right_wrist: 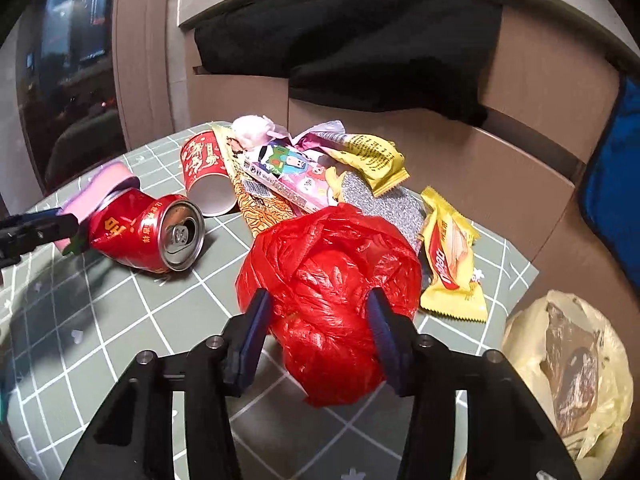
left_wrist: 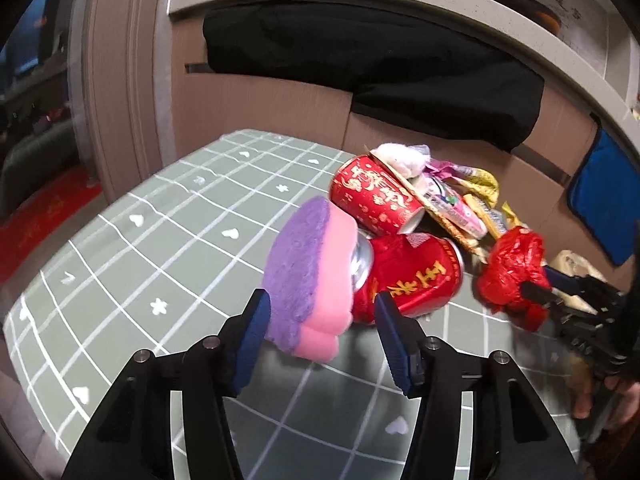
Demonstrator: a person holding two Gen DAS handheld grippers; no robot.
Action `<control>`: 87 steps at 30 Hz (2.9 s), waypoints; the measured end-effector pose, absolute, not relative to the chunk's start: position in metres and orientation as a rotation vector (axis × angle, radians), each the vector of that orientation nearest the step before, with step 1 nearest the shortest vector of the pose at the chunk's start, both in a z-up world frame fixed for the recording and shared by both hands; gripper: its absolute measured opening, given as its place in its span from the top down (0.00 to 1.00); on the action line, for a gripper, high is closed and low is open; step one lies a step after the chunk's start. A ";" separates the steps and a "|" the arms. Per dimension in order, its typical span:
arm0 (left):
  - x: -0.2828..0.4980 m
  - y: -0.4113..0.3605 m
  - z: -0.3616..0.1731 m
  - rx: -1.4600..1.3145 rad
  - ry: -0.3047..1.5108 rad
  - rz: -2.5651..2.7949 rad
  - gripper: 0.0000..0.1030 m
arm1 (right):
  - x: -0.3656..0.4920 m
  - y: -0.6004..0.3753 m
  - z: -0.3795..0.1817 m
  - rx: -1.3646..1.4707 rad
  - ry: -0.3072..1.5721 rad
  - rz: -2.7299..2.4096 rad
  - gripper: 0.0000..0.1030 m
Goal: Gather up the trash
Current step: 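Grasp the pink sponge with the left tool while the right tool grasps the red bag, then carry sponge and red bag to the bin and open both tools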
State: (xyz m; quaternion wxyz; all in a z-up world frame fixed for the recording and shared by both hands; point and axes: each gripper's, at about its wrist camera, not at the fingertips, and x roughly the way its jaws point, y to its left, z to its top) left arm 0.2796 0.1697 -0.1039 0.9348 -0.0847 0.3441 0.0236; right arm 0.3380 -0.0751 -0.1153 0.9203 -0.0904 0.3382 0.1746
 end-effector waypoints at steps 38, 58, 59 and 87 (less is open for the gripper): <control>0.298 -0.055 0.023 -0.129 0.505 -0.390 0.69 | 0.255 -0.280 0.014 0.095 0.438 0.176 0.75; 0.365 -0.192 -0.052 -0.112 0.727 -0.631 0.70 | 0.292 -0.374 -0.052 0.251 0.562 0.058 0.75; 0.368 -0.194 -0.057 -0.114 0.743 -0.636 0.70 | 0.295 -0.376 -0.056 0.260 0.569 0.061 0.75; 0.327 -0.100 -0.024 -0.168 0.592 -0.407 0.49 | 0.303 -0.358 -0.086 0.284 0.699 0.067 0.50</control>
